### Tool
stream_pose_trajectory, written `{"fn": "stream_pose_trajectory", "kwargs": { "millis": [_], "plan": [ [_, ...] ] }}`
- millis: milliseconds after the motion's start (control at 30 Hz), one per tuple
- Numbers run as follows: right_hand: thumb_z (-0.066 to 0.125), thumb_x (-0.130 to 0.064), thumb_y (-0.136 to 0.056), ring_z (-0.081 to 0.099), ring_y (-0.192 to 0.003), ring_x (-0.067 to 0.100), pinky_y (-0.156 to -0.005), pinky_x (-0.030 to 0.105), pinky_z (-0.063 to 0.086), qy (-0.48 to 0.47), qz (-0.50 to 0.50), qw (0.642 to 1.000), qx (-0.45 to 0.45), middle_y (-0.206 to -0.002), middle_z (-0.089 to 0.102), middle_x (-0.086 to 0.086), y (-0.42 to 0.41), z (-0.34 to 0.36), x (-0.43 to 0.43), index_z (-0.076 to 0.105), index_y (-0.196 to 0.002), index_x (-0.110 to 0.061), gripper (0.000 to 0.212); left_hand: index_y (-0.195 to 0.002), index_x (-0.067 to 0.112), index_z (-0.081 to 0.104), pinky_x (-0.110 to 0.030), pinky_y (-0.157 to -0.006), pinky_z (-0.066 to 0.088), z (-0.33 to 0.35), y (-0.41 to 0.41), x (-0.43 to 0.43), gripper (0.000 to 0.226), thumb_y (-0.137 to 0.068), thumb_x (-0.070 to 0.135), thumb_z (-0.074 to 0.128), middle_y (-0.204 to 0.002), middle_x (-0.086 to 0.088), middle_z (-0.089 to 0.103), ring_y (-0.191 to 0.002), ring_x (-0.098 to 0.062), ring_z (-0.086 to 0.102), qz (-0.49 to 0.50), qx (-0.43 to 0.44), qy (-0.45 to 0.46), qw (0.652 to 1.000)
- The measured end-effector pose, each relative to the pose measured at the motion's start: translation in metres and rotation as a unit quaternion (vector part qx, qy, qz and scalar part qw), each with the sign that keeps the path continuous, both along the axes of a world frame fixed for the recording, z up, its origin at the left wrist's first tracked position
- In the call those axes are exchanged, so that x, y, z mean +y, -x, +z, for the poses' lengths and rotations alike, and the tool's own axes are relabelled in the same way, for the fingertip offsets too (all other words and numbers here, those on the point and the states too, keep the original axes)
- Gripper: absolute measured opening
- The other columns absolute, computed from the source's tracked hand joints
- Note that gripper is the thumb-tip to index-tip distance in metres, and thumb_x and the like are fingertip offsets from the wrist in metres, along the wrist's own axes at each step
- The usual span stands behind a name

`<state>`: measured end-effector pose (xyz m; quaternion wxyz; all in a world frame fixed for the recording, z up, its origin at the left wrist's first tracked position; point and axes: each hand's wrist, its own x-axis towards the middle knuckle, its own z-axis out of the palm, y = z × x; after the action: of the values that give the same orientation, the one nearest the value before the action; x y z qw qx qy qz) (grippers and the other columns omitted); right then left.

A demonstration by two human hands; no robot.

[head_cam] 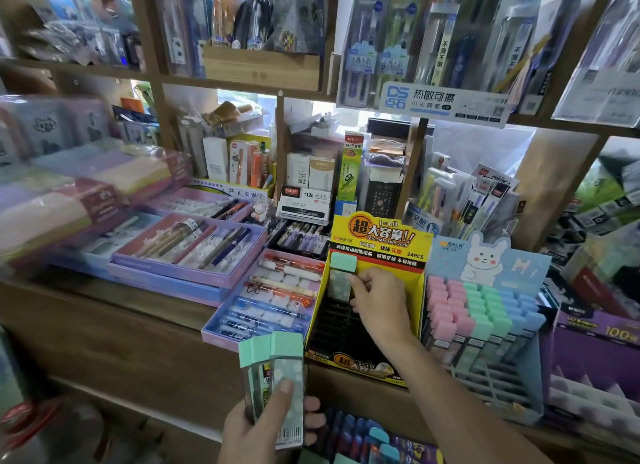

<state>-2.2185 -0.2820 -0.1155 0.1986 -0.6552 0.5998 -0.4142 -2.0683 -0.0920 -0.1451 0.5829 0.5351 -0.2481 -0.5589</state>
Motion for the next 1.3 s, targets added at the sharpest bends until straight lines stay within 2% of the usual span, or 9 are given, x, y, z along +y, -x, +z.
{"fn": "stream_pose_trajectory", "kwargs": {
  "millis": [133,267,367,600,800,933,1067,1167,1300],
  "plan": [
    [0.065,-0.030,-0.100,0.069,-0.064,0.022,-0.065,0.047,0.061,-0.007,0.004,1.000,-0.017,-0.069,0.069,0.004,0.003,0.001,0.010,0.065,-0.080,-0.015,0.025,-0.100,0.000,0.074,-0.036,-0.052,0.060,-0.001,0.000,-0.001,0.055,-0.064,0.041,0.076,-0.085,-0.026,0.076,-0.075,-0.041,0.076,0.002,0.008,-0.003,1.000],
    [0.067,-0.023,-0.099,0.065,-0.055,0.007,-0.052,0.025,0.050,-0.045,0.069,0.990,-0.118,-0.071,0.073,0.000,0.003,0.007,0.040,0.069,-0.081,-0.019,0.018,-0.104,-0.002,0.072,-0.037,-0.053,0.061,-0.002,0.001,-0.001,0.063,-0.061,0.044,0.077,-0.086,-0.026,0.076,-0.076,-0.040,0.076,0.003,0.018,0.000,1.000],
    [0.067,-0.023,-0.098,0.063,-0.055,0.009,-0.048,0.017,0.045,-0.104,0.155,0.969,-0.160,-0.078,0.076,0.000,0.001,0.012,0.067,0.073,-0.088,-0.021,0.012,-0.107,0.001,0.071,-0.036,-0.054,0.061,-0.004,0.001,-0.001,0.061,-0.063,0.043,0.080,-0.087,-0.025,0.077,-0.078,-0.040,0.076,0.011,0.016,0.002,1.000],
    [0.074,-0.029,-0.094,0.064,-0.061,0.012,-0.048,0.024,0.047,-0.227,0.269,0.919,-0.178,-0.081,0.077,0.005,-0.003,0.008,0.102,0.077,-0.100,-0.016,0.014,-0.097,0.023,0.079,-0.038,-0.064,0.063,-0.006,0.002,-0.001,0.058,-0.052,0.058,0.089,-0.093,-0.019,0.078,-0.085,-0.036,0.077,0.016,-0.001,0.026,1.000],
    [0.079,-0.018,-0.090,0.067,-0.066,0.013,-0.051,0.023,0.049,-0.299,0.268,0.894,-0.198,-0.079,0.076,0.002,-0.003,0.003,0.104,0.074,-0.103,-0.009,0.016,-0.095,0.028,0.081,-0.032,-0.061,0.062,-0.008,0.002,0.000,0.038,-0.064,0.048,0.091,-0.090,-0.019,0.078,-0.082,-0.035,0.077,0.016,-0.016,0.036,0.999],
    [0.076,-0.014,-0.092,0.066,-0.062,0.015,-0.051,0.024,0.050,-0.311,0.273,0.878,-0.241,-0.080,0.075,0.009,-0.001,0.002,0.103,0.072,-0.101,-0.006,0.013,-0.089,0.030,0.081,-0.034,-0.060,0.062,-0.007,0.004,0.000,0.040,-0.062,0.060,0.085,-0.084,-0.016,0.079,-0.077,-0.032,0.077,0.029,-0.027,0.033,0.999],
    [0.071,-0.008,-0.095,0.065,-0.064,0.018,-0.052,0.027,0.051,-0.266,0.257,0.877,-0.307,-0.087,0.075,0.016,0.005,0.007,0.097,0.066,-0.105,0.000,0.013,-0.089,0.010,0.075,-0.038,-0.049,0.059,-0.005,0.002,0.001,0.047,-0.068,0.051,0.070,-0.072,-0.018,0.076,-0.064,-0.034,0.075,0.056,0.031,0.013,0.998],
    [0.068,-0.006,-0.096,0.066,-0.065,0.019,-0.054,0.027,0.054,-0.194,0.215,0.900,-0.327,-0.091,0.074,0.021,0.012,0.019,0.087,0.066,-0.104,-0.002,0.009,-0.101,-0.005,0.070,-0.037,-0.052,0.060,-0.002,0.001,0.000,0.063,-0.071,0.050,0.066,-0.087,-0.032,0.073,-0.074,-0.043,0.075,0.013,0.077,0.011,0.997],
    [0.068,-0.005,-0.096,0.067,-0.066,0.017,-0.059,0.025,0.058,-0.064,0.154,0.946,-0.277,-0.081,0.070,0.010,0.019,0.032,0.067,0.066,-0.097,-0.009,0.004,-0.098,-0.009,0.070,-0.037,-0.055,0.060,-0.006,0.000,-0.001,0.066,-0.069,0.050,0.067,-0.089,-0.034,0.072,-0.076,-0.045,0.074,-0.002,0.071,0.015,0.997]
  ]
}}
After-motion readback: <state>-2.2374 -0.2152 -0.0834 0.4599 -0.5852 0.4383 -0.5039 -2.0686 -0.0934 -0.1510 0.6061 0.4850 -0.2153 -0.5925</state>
